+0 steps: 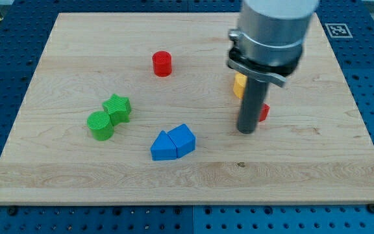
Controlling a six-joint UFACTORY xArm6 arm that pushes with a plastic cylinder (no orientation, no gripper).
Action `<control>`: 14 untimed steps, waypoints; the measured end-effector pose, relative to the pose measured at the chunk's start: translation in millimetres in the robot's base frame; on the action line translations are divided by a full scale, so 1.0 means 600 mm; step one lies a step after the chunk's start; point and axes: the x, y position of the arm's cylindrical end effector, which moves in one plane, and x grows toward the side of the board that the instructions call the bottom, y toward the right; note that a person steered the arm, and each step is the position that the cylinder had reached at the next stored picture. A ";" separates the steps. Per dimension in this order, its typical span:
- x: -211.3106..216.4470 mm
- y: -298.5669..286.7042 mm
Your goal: Slide the red star closer to the red circle
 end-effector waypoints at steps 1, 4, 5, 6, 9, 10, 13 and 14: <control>0.010 0.088; -0.026 0.097; -0.039 0.067; -0.063 0.047; -0.064 -0.054; -0.064 -0.096; -0.077 -0.191; -0.109 -0.221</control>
